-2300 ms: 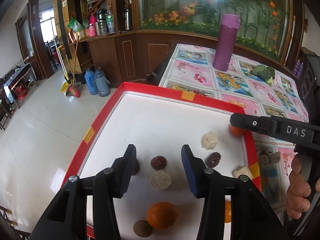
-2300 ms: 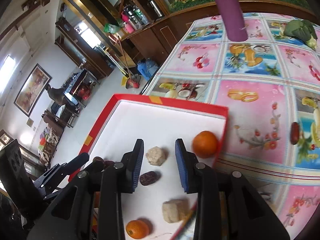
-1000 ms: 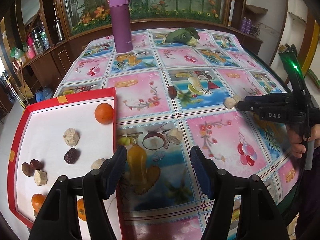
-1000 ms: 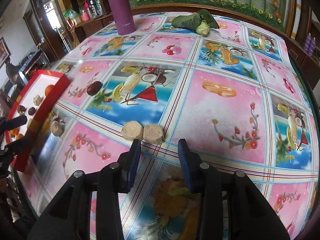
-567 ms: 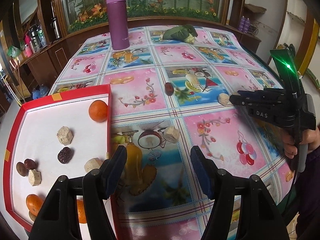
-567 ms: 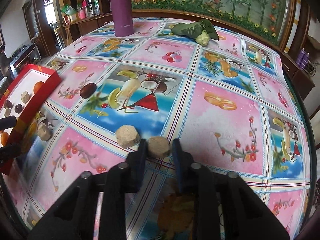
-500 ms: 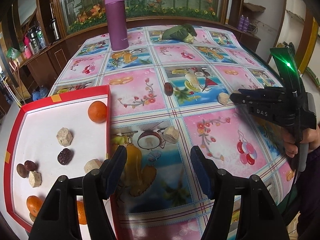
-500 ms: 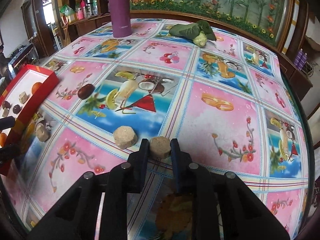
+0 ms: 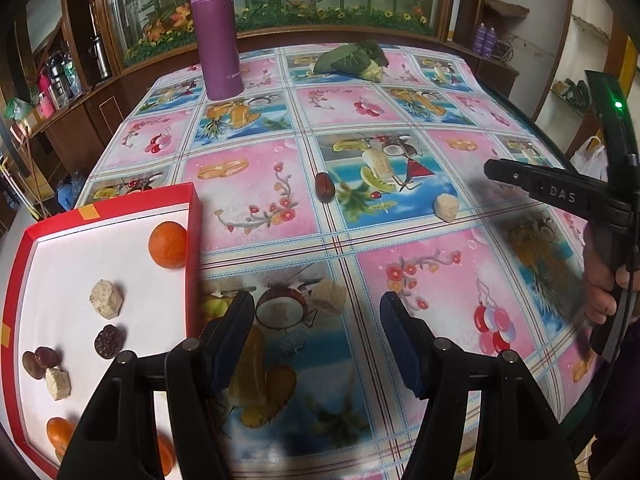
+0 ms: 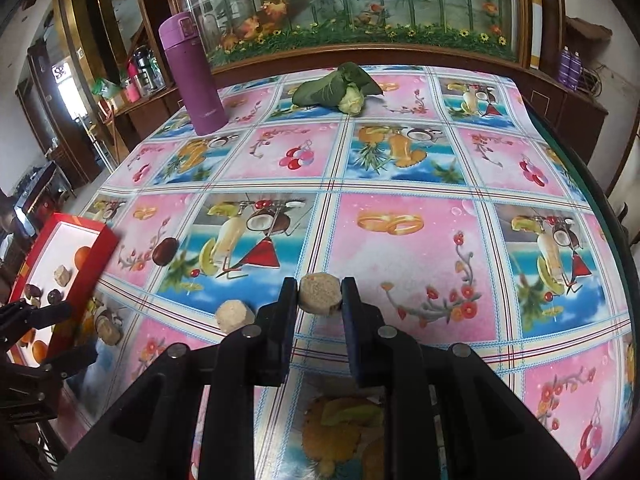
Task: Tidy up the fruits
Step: 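Grasp a round beige cake with the right tool while the left tool grasps a beige cube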
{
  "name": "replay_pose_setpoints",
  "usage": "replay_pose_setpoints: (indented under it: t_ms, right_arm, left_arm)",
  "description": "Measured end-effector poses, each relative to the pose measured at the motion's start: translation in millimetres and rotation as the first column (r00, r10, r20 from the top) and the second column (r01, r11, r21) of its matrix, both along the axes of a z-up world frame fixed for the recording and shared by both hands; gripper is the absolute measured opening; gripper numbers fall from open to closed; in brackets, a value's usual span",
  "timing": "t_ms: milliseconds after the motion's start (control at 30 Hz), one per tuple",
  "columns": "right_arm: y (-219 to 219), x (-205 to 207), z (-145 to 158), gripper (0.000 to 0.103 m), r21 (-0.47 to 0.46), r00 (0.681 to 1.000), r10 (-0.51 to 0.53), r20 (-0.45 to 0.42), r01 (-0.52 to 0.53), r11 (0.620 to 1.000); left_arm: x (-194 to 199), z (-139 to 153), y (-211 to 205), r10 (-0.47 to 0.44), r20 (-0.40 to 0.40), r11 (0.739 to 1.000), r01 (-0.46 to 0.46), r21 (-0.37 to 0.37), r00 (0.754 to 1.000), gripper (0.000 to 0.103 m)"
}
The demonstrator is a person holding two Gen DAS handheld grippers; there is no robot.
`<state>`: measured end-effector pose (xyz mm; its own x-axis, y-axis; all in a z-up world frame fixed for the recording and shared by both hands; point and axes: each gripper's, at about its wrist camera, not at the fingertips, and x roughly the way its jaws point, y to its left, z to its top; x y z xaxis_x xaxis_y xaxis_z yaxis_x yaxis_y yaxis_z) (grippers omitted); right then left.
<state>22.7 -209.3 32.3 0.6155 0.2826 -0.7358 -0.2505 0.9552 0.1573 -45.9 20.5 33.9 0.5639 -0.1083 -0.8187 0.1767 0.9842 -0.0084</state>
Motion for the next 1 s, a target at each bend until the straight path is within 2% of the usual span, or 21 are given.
replay_pose_setpoints:
  t_ms: [167,400,467,800,1000]
  right_arm:
    - [1,-2,1,0.024,0.006,1.0,0.004,0.004,-0.004,1.0]
    - [3,-2,0,0.024,0.004,1.0,0.011,0.0,-0.011,1.0]
    - [3,-2,0,0.024,0.003,1.0,0.01,0.002,-0.01,1.0]
    - [-1,-1,2,0.024,0.015,1.0,-0.012,0.02,0.011,1.0]
    - [-10,0,3,0.024,0.036,0.999,-0.044,0.032,0.043,0.998]
  left_arm:
    - [7,-10,-2,0.0,-0.029,1.0,0.0,0.0,1.0,0.043]
    - [11,-18,-2,-0.008,-0.053,1.0,0.006,-0.027,0.999,0.03]
    - [12,-20,-4,-0.018,-0.059,0.999,0.016,-0.033,0.998,0.022]
    - [11,-18,-3,-0.018,-0.042,0.998,0.015,-0.061,0.999,0.021]
    - [-3,0,1,-0.014,0.007,0.996,0.015,-0.091,1.0,0.021]
